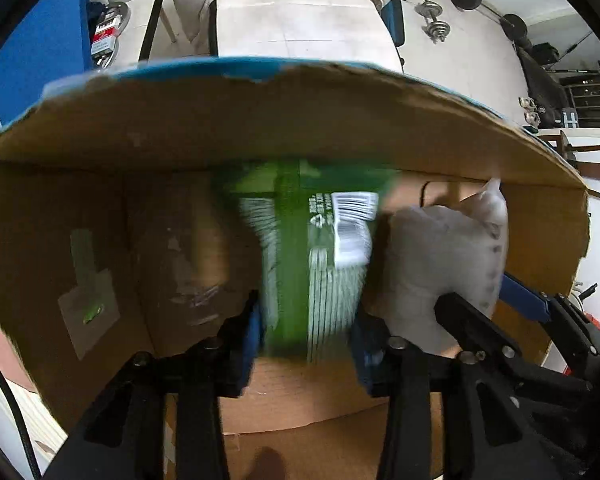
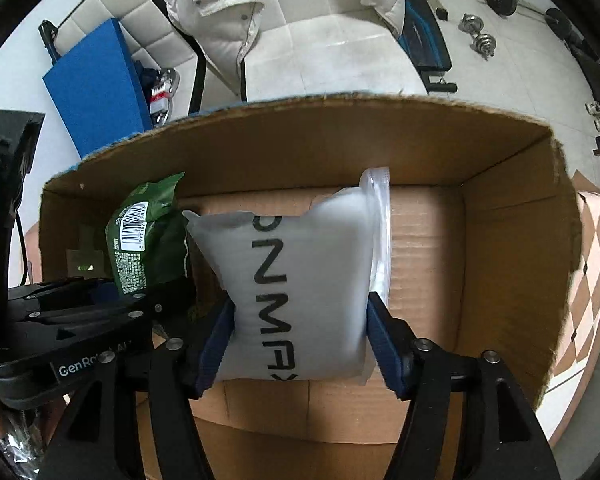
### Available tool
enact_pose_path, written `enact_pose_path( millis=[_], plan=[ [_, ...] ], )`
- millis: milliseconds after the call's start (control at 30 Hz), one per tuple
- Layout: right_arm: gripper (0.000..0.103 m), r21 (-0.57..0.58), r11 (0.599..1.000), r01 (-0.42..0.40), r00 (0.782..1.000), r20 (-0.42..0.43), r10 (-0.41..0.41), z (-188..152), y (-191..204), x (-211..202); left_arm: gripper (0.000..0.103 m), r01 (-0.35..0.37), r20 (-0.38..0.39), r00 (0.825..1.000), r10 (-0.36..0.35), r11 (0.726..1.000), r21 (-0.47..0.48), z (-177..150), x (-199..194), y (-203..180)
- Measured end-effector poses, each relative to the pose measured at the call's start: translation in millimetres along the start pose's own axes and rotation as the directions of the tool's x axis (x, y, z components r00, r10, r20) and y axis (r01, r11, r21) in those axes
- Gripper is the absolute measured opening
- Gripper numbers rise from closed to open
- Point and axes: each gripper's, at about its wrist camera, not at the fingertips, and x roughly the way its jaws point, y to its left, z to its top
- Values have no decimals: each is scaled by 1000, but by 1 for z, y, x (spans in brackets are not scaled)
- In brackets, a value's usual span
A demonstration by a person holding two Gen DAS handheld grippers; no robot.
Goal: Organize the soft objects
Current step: 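Carry both bags into the box and open both grippers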
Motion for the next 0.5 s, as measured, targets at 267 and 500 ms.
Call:
enact_pose_path(
  millis=[267, 500],
  plan=[
    [97, -9, 999, 36, 999, -3, -36, -10, -11, -19, 93, -83, 105, 991, 82, 997, 5, -27, -32, -2],
    [103, -58, 990, 131, 990, 54, -128, -48, -6, -58, 100, -96, 221, 971, 93, 995, 1, -81, -79, -8]
  ],
)
